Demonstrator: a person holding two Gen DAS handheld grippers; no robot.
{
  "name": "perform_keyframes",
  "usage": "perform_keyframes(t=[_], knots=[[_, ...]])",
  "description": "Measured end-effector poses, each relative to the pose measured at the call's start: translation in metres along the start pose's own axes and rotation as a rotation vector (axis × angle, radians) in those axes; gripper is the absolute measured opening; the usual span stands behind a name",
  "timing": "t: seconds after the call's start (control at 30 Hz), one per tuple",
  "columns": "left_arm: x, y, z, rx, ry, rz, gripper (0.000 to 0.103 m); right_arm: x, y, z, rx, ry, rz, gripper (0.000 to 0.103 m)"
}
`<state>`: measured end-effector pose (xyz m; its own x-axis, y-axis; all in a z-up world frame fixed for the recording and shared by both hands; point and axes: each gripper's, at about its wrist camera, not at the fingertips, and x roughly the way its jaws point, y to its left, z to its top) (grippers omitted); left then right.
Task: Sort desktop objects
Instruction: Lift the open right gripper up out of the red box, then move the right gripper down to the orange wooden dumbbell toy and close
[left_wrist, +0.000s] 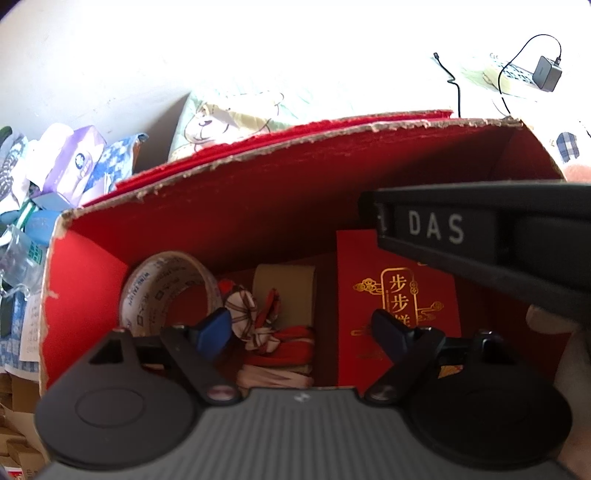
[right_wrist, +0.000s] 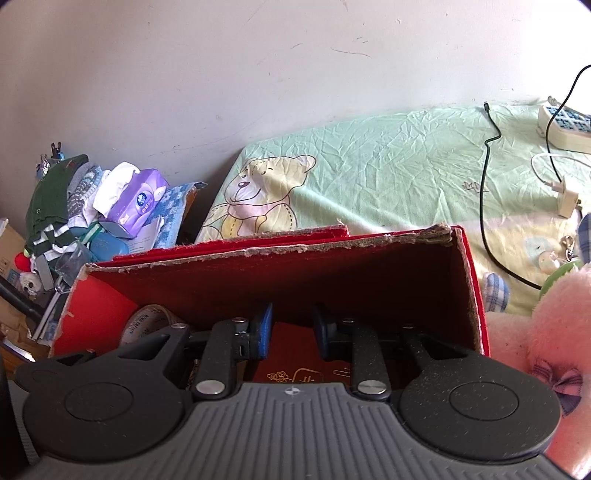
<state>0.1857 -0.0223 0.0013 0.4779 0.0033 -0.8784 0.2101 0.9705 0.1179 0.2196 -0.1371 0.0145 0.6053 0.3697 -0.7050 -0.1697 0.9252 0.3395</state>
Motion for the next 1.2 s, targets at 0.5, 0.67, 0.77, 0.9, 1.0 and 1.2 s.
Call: perform_keyframes(t=[0.5, 0.67, 0.77, 0.9, 1.0, 1.2], knots=[[-0.012, 0.006, -0.004, -0.025, -0.061, 0.014, 0.085, -0.031, -0.013, 0.000, 0.078, -0.185, 0.058, 0.026], [-0.038, 0.017, -0.011, -0.077, -0.103, 0.002, 0.085, -0.056, -0.009, -0.008, 0.053, -0.269, 0.032, 0.027], [-0.051, 0.008, -0.017, -0.096, -0.135, 0.008, 0.085, -0.072, -0.007, -0.017, 0.041, -0.321, 0.029, 0.031], [-0.067, 0.019, -0.027, -0.102, -0.182, 0.009, 0.085, -0.092, -0.003, -0.030, 0.020, -0.379, 0.015, 0.039], [-0.090, 0.022, -0.031, -0.105, -0.205, 0.009, 0.085, -0.109, -0.002, -0.039, 0.022, -0.437, 0.015, 0.053], [-0.120, 0.039, -0.053, -0.126, -0.261, -0.022, 0.086, -0.132, 0.005, -0.053, -0.015, -0.444, 0.037, 0.053]])
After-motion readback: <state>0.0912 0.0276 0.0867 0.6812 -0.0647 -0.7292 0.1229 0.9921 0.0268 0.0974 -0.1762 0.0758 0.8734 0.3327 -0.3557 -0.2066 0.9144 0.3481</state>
